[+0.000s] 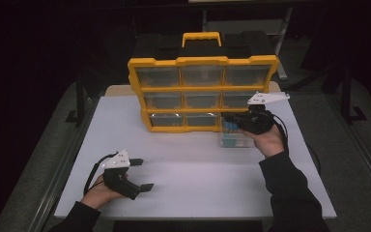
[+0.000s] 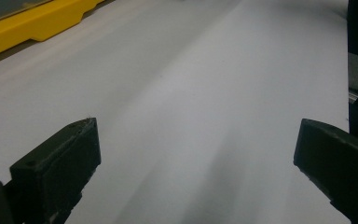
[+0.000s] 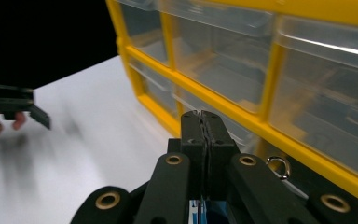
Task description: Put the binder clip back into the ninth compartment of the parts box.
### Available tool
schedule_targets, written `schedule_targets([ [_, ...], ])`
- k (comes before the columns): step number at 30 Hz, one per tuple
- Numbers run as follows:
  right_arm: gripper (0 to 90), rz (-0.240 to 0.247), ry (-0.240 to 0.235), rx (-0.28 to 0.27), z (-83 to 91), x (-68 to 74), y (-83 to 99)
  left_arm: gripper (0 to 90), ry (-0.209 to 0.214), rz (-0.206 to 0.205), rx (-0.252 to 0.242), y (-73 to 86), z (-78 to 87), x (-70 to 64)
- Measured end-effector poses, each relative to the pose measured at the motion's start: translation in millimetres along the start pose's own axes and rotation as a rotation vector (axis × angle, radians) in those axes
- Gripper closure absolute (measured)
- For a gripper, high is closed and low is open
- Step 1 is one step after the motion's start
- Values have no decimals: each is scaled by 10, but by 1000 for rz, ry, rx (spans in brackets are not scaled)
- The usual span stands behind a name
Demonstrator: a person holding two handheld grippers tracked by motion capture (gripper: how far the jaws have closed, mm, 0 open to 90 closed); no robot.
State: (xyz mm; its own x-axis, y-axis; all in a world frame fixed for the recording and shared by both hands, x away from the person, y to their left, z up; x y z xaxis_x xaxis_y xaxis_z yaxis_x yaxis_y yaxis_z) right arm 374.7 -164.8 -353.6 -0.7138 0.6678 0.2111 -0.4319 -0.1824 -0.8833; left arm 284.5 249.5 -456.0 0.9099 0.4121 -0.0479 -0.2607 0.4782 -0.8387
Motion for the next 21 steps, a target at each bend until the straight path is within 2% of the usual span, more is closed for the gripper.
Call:
schedule_targets([
  [2,871,-1,10,4,-7,-28,10,3,0,0,1,0,0,-1],
  [3,871,-4,41,17,-40,-102,41,3,0,-1,2,0,0,-2],
  [5,870,-10,58,28,-71,-150,63,3,1,0,1,1,0,-1],
  [12,869,-6,75,64,-158,-188,102,3,1,0,1,1,-1,-3],
  [14,842,-5,79,71,-168,-188,105,3,1,0,0,0,1,-3],
  [17,750,-7,87,65,-143,-176,96,3,1,0,0,0,3,-4],
  [20,718,-5,89,61,-115,-156,91,3,1,0,-1,0,5,-3],
  [21,675,-1,90,64,-87,-130,93,3,0,0,-2,0,6,-1],
])
Point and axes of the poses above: each handheld gripper's, and its own axes: z roughly backward along the jaws, y roughly out of its underside, x roughly to its left, the point moved 1 cm from there along -z, roughly forward along the jaws, and after that the axes turned 5 degrees about -z, right-handed, at the moved point
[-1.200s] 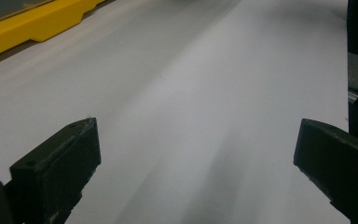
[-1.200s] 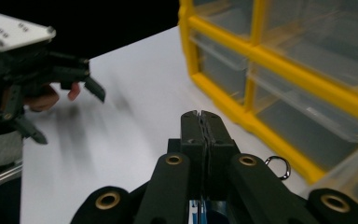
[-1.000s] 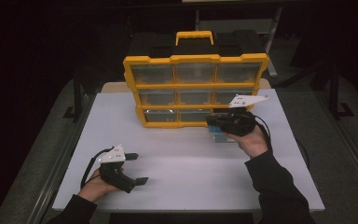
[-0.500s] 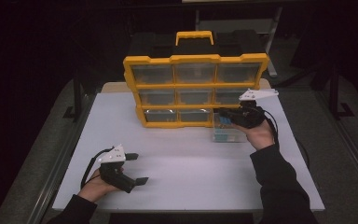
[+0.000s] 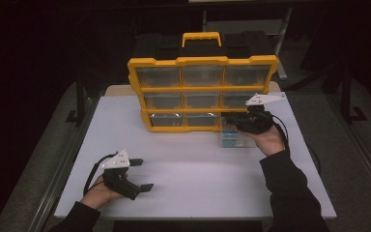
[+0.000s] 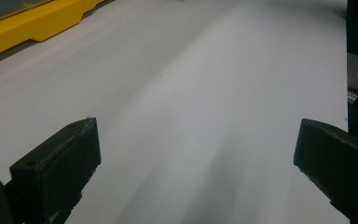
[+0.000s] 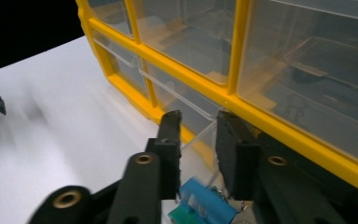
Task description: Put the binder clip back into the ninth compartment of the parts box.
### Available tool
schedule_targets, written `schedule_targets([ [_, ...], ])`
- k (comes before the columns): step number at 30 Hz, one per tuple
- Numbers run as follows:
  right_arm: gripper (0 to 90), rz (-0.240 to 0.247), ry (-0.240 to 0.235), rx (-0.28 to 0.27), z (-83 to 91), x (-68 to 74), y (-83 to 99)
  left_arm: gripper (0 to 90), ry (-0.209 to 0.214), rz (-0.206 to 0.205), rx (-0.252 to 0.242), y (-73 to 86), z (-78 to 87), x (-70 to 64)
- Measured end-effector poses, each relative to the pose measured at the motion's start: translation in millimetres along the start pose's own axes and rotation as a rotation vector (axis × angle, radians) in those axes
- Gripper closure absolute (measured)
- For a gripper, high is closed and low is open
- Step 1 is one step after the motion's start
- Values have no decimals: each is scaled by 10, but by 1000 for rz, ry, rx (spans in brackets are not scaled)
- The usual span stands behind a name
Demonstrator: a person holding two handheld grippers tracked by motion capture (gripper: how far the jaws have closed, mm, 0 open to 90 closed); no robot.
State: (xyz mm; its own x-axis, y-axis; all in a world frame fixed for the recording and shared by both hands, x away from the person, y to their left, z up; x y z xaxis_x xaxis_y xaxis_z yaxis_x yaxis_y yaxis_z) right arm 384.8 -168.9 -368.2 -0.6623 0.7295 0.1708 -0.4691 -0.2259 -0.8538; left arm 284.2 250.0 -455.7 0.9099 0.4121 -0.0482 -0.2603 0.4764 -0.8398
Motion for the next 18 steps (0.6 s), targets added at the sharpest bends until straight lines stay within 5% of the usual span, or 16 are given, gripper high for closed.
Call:
schedule_targets([
  [18,314,16,29,28,220,210,166,3,5,-3,5,1,2,-7],
])
Point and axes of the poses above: each handheld gripper's, and its own axes: z roughly backward along the jaws, y roughly out of its underside, x roughly to its left, the point moved 1 cm from there along -z, roughly forward along the jaws, and after that the axes turned 5 degrees about -z, right-handed, at the moved point
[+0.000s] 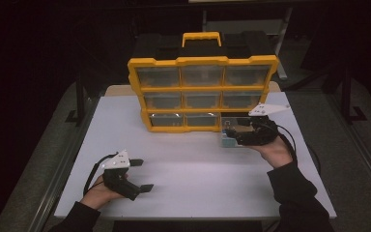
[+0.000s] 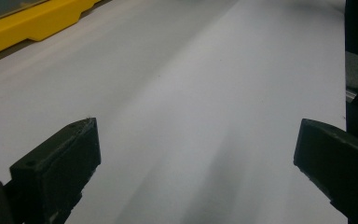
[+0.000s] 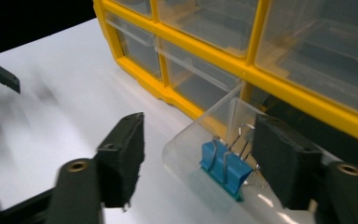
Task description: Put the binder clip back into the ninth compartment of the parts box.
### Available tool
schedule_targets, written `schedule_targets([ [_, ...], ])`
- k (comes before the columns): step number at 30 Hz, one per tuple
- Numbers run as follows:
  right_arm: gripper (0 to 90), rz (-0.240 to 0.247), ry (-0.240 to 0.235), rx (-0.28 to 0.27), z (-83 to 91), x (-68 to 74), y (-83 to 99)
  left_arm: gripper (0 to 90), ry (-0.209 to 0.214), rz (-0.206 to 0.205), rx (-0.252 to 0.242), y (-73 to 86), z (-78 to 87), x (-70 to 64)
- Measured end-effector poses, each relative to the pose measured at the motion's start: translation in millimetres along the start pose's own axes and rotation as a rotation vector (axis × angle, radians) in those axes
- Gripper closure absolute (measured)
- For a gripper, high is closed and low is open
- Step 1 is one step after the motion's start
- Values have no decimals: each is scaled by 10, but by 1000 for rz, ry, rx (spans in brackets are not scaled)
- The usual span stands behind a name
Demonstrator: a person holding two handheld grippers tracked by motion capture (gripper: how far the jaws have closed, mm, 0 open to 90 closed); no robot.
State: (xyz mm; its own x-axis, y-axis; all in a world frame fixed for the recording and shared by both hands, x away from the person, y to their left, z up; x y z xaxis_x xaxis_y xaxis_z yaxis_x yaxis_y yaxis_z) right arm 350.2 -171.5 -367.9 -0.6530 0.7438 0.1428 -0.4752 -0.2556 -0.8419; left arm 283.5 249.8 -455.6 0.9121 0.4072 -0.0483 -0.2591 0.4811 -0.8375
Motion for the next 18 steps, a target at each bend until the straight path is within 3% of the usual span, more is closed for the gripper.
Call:
schedule_targets([
  [8,159,2,-32,8,97,105,203,3,-8,7,-3,7,16,11],
  [18,70,16,-68,5,166,205,506,3,-10,4,-1,8,14,14],
])
Point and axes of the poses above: each handheld gripper's, and its own axes: z roughly backward along the jaws, y roughly out of its underside, x roughly to its left, the point moved 1 cm from there along -z, roughly forward along the jaws, and after that the axes turned 5 degrees about -z, right-handed, at the moved point
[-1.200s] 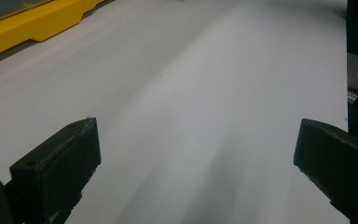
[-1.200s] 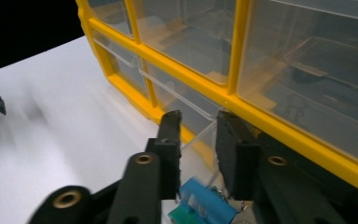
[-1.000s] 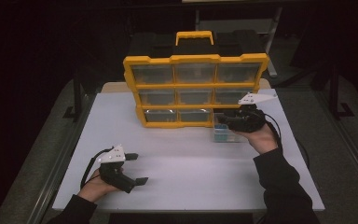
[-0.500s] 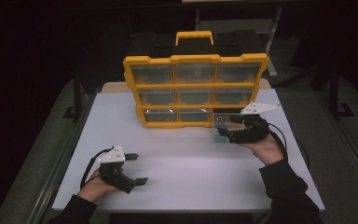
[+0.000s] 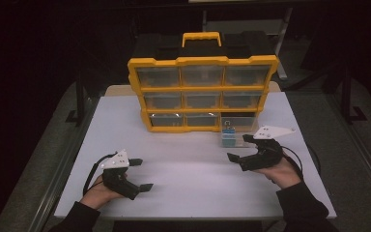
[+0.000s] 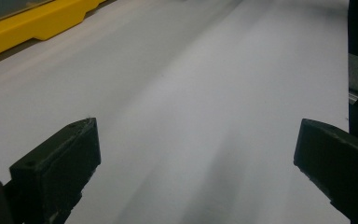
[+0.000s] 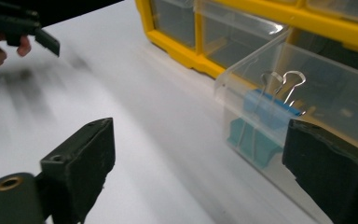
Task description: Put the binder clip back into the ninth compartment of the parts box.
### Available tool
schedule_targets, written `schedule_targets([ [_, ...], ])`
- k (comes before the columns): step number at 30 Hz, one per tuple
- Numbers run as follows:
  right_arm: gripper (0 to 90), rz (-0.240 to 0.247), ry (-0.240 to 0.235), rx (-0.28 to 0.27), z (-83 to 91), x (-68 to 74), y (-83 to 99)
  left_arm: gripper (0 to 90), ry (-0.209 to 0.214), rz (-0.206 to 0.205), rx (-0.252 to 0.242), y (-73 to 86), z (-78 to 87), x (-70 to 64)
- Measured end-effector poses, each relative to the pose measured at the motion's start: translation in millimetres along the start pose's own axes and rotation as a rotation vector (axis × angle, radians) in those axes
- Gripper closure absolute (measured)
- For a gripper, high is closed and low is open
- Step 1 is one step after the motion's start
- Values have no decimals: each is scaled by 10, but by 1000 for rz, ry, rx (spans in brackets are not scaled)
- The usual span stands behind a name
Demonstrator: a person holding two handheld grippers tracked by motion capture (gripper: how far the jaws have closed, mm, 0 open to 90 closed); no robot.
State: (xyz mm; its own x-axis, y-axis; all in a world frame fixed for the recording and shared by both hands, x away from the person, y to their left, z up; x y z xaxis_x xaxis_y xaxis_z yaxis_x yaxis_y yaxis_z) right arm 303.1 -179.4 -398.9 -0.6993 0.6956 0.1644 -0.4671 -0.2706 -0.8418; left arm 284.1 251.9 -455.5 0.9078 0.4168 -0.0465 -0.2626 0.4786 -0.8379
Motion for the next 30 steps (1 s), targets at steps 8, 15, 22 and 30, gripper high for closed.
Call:
schedule_targets([
  [8,8,2,4,10,-27,56,262,2,-2,3,-4,2,12,-1],
  [15,3,-10,28,17,-30,34,448,3,-2,3,-4,6,8,-1],
  [22,0,-6,49,18,14,17,657,0,-8,1,1,15,9,1],
  [30,0,1,46,31,13,7,730,0,-15,-1,8,21,6,1],
])
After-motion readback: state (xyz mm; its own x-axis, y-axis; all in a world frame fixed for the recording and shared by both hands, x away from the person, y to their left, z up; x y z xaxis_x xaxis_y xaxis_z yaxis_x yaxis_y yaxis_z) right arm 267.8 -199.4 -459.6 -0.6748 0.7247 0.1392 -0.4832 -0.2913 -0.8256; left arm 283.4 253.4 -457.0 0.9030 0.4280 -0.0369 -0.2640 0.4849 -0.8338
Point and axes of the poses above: each handheld gripper's, and its own axes: z roughly backward along the jaws, y roughly out of its underside, x roughly to its left, the point moved 1 cm from there along -z, roughly forward along the jaws, and after that the axes turned 5 degrees about -z, right-handed, at the moved point
